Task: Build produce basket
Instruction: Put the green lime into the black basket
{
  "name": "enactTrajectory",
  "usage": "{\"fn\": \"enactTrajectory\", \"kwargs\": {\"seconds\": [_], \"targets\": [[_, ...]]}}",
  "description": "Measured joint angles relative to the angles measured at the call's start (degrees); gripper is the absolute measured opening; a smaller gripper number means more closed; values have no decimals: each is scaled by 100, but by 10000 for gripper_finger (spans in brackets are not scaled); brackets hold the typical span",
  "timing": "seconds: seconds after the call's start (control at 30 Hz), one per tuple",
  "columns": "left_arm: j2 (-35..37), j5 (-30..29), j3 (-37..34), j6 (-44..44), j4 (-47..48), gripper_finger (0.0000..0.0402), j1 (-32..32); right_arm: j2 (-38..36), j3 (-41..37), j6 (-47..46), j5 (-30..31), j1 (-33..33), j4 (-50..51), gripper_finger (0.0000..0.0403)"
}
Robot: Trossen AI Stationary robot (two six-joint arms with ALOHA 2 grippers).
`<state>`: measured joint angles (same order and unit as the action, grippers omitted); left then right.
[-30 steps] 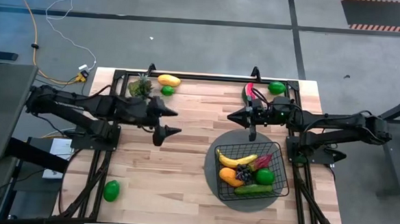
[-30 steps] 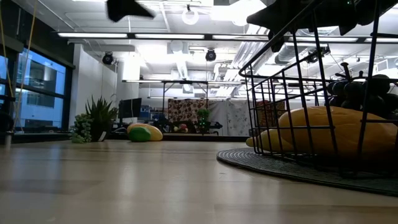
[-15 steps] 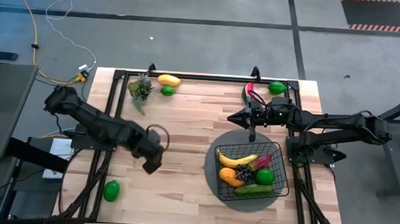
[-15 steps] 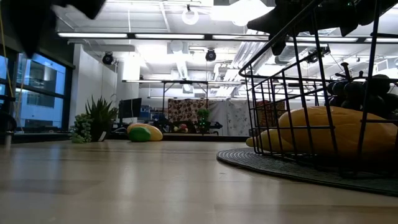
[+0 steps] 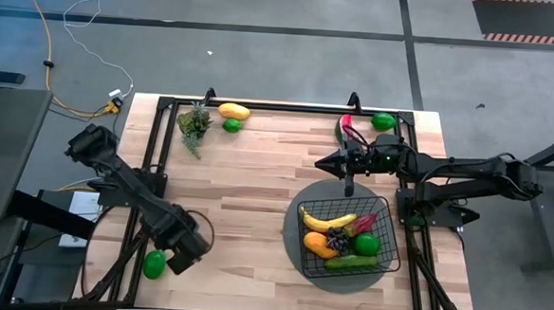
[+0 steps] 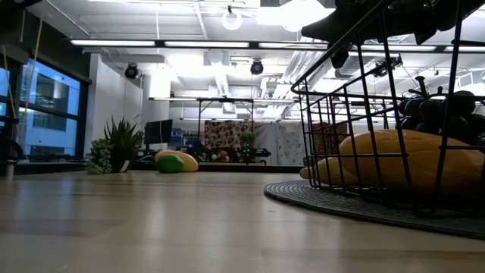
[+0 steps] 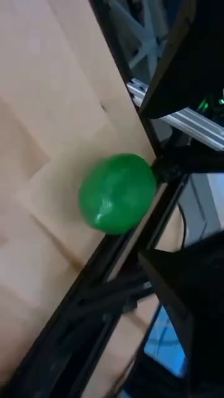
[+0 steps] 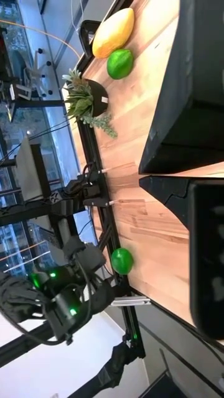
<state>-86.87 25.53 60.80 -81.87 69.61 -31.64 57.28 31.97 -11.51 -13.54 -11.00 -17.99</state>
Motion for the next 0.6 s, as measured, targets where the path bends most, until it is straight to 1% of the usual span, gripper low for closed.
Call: {"fn": "enactTrajectory", "kwargs": {"seconds": [0.07, 0.2, 0.27, 0.37, 0.6], "targets": [[-2, 27, -153, -262, -268, 351, -160, 0, 0, 0, -4, 0, 2, 0], [-3, 293, -474, -590, -877, 351, -427, 0, 0, 0, -11, 1, 4, 0], [-3, 298, -599, -810, -1076, 351, -548, 0, 0, 0, -15, 0, 13, 0], [-3, 294, -767, -1089, -1104, 351, -700, 2, 0, 0, -17, 0, 17, 0], [-3, 215, -874, -1249, -1142, 351, -835, 2, 0, 0, -17, 0, 19, 0]]}}
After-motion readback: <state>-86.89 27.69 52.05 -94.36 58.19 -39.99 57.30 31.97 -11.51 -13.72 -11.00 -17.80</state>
